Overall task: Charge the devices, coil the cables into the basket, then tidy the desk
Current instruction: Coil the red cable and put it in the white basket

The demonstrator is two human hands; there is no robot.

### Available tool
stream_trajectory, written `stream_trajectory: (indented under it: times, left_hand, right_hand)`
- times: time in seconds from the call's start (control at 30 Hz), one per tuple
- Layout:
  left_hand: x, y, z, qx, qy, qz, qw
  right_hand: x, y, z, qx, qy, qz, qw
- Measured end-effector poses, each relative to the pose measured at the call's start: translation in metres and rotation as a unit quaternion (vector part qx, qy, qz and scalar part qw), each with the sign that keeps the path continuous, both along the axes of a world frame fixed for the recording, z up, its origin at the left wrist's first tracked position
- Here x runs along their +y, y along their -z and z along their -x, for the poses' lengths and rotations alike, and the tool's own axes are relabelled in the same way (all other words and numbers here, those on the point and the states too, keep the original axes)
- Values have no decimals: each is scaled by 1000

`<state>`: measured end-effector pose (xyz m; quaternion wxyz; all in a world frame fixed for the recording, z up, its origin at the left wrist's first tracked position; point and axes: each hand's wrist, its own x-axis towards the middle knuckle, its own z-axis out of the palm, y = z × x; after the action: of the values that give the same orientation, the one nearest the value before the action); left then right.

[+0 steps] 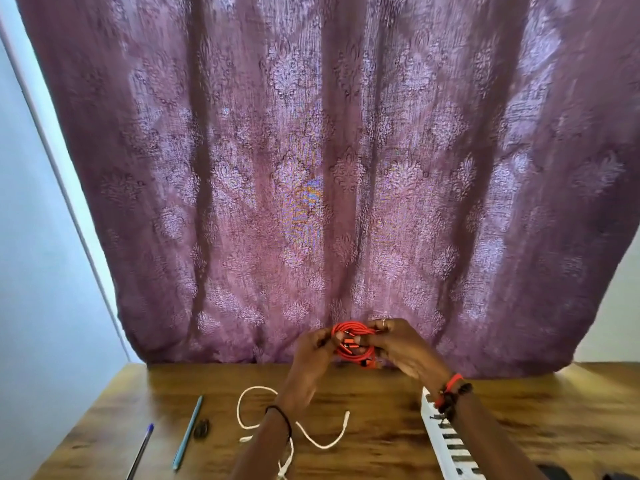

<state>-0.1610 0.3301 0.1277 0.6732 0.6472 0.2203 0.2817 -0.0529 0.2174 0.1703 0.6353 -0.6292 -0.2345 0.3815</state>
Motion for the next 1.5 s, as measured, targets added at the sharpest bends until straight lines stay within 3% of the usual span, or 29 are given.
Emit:
stream_trajectory:
  times: [0.47,0.57,0.73,0.8,0.9,1.07,1.27,1.4,1.5]
  left_hand:
    - [-3,-11,11,-56,68,83,993]
    - [-4,-13,10,-72,54,91,992]
    - [-18,-9,5,-71,24,75,994]
    - [-18,-5,6,-72,12,63,995]
    - [-8,-1,10,-53,-16,72,996]
    - [-2,0,12,-24,13,66,997]
    - [1,7,16,-44,11,127,991]
    - [-5,13,9,-89,-18,183,979]
    - [-13,14,10,-69,-11,185,980]
  right_hand:
    - [-9,-13,-5,26,-180,-2,983]
    - [-5,-11,-4,-25,-157,26,987]
    - [0,-10,1,-213,-134,130,959]
    - [-3,-10,0,-198,-156,127,959]
    - [-12,-13,-4,-108,-190,90,972]
    - [-10,-8,-8,-45,-135,37,989]
    - [-6,-2,-6,-25,-57,1,998]
    - [0,5,-1,-77,-18,14,997]
    - [-2,8,-4,-143,-18,44,989]
